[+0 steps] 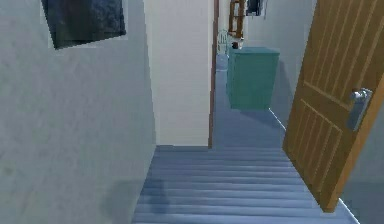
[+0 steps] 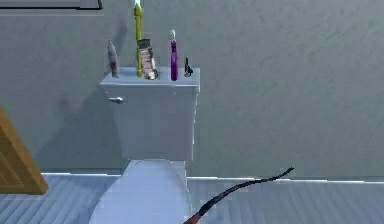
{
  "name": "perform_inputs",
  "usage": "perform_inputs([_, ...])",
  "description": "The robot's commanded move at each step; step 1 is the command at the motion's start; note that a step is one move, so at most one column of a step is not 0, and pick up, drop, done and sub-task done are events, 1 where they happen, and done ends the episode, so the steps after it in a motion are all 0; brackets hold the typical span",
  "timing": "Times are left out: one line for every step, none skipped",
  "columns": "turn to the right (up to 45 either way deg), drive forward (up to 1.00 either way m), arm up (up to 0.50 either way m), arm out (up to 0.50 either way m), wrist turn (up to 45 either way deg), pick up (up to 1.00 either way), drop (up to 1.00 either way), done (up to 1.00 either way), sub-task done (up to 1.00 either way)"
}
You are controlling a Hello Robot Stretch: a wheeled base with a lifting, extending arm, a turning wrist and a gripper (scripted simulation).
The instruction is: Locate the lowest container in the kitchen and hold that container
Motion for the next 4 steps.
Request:
perform_inputs([45.0,0.00,0.00,0.00,0.0,0.00,0.00,0.00,0.00])
perform_inputs([45.0,0.00,0.00,0.00,0.0,0.00,0.00,0.00,0.00])
perform_inputs([45.0,0.00,0.00,0.00,0.0,0.00,0.00,0.00,0.00])
perform_inputs([27.0,0.00,0.00,0.00,0.0,0.00,0.00,0.00,0.00])
